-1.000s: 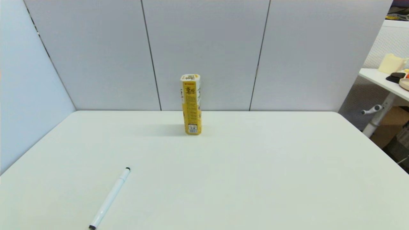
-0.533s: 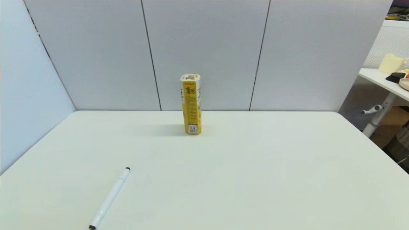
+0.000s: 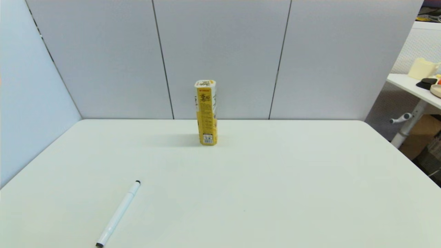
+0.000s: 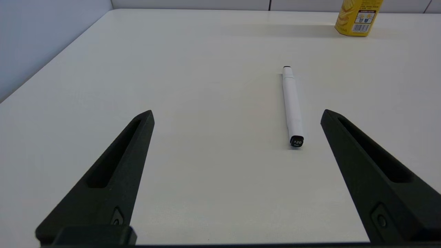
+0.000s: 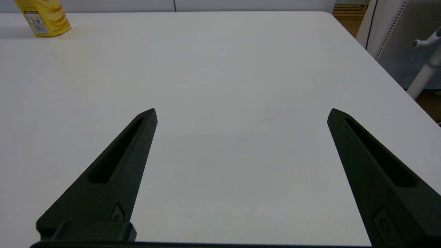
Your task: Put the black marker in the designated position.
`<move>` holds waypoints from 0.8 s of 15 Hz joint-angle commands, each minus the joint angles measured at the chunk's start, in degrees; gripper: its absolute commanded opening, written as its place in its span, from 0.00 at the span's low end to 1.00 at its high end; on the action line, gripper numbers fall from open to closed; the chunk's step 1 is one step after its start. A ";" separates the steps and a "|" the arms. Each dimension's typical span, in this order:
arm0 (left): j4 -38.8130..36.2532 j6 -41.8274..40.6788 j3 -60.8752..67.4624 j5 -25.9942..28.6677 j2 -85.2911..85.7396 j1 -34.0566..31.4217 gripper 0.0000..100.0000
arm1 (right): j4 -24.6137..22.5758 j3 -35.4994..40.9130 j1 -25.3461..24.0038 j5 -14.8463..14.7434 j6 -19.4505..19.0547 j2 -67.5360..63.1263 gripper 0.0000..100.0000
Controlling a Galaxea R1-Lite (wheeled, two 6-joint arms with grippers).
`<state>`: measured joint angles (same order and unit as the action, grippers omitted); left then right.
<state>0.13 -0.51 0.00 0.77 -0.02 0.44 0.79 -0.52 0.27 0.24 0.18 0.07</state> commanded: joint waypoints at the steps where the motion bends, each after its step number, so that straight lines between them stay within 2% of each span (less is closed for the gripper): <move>1: 1.36 -2.30 -7.03 1.43 -9.20 0.00 1.00 | 0.00 0.00 0.00 0.02 -0.01 -0.07 1.00; 4: 9.97 -7.22 -23.20 3.63 -26.52 0.70 1.00 | 0.00 0.00 0.00 0.02 -0.01 -0.07 1.00; 5: 10.76 -8.98 -27.07 3.63 -32.06 0.97 1.00 | 0.00 0.00 0.00 0.02 -0.01 -0.07 1.00; 8: 10.76 -10.30 -35.42 3.54 -48.75 6.42 1.00 | 0.00 0.00 0.00 0.02 -0.01 -0.07 1.00; 12: 8.83 -10.30 -40.61 3.63 -64.40 10.28 1.00 | 0.00 0.00 0.00 0.02 -0.01 -0.07 1.00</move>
<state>9.47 -10.19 -34.21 4.22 -47.60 6.44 0.79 -0.52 0.27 0.22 0.16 0.07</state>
